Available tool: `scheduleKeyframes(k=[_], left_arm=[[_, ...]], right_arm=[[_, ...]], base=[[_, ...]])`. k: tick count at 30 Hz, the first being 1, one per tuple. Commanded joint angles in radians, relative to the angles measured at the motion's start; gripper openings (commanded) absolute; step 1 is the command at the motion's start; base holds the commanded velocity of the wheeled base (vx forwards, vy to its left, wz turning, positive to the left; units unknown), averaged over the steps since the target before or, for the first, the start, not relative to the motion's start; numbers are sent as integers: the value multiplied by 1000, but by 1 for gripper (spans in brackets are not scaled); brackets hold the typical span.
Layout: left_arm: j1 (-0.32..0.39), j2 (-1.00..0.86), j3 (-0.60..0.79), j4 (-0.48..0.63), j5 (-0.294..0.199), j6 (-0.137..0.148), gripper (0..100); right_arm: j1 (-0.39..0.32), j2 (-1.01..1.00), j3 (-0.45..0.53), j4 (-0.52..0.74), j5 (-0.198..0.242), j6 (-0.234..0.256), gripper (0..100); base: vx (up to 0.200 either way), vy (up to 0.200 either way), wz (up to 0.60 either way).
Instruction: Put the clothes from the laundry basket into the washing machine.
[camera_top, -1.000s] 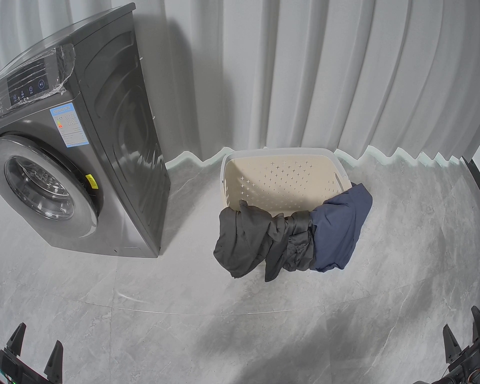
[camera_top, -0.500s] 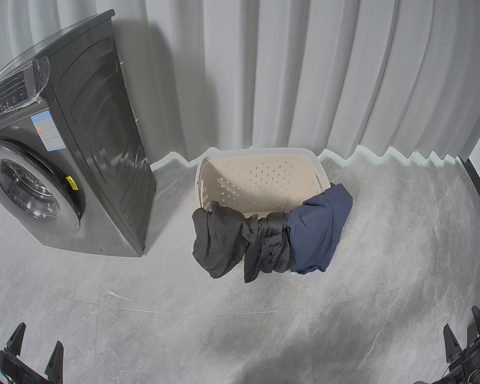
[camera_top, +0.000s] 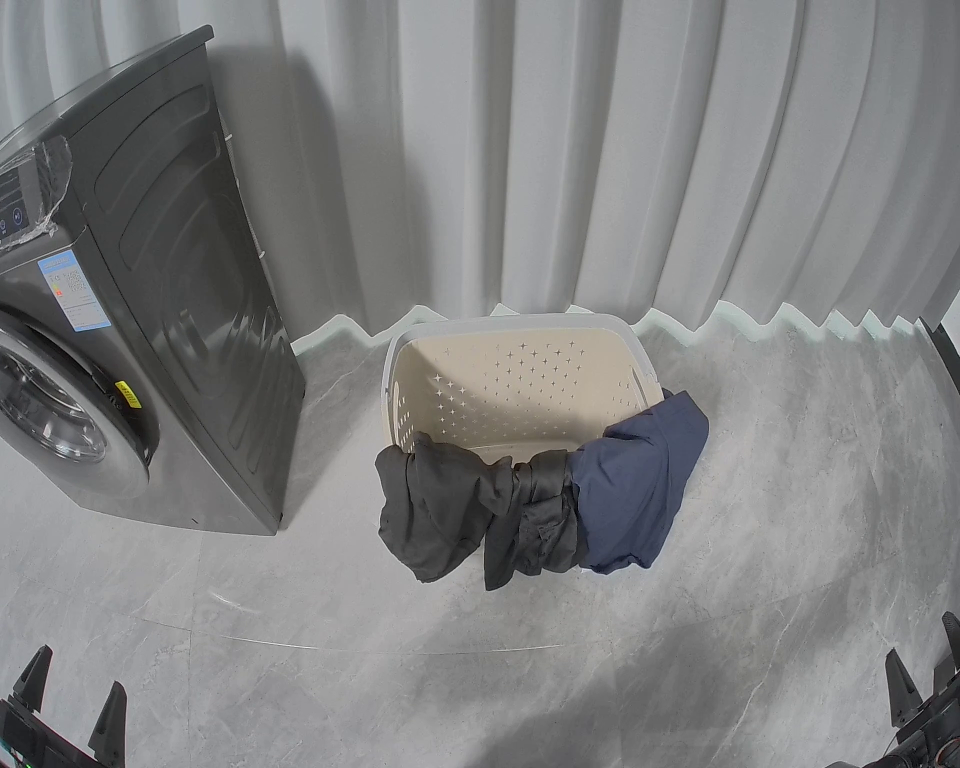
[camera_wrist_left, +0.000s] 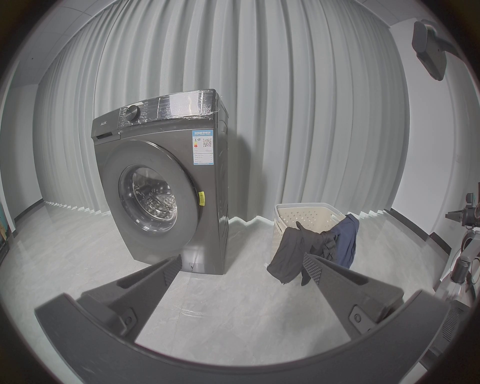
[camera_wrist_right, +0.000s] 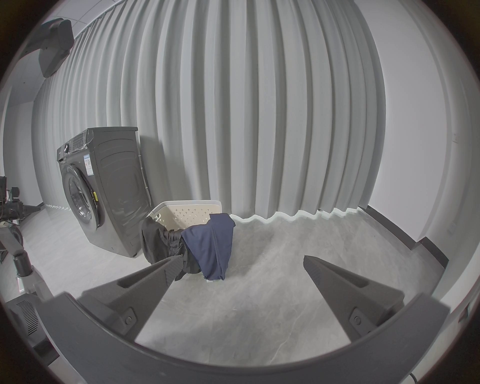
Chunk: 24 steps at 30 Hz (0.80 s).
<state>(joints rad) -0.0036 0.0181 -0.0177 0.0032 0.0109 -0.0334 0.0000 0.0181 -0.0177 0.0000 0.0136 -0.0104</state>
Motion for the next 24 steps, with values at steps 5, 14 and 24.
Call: scheduleKeyframes(k=[5,14,24], left_arm=[[1,-15,16,0,0,0,100],[-1,-15,15,0,0,0,100],[-1,-15,16,0,1,-6,100]], right_arm=[[0,-17,18,0,0,0,100],[0,-17,18,0,0,0,100],[0,-17,18,0,0,0,100]], base=[[160,0,0],[0,0,0],[0,-120,0]])
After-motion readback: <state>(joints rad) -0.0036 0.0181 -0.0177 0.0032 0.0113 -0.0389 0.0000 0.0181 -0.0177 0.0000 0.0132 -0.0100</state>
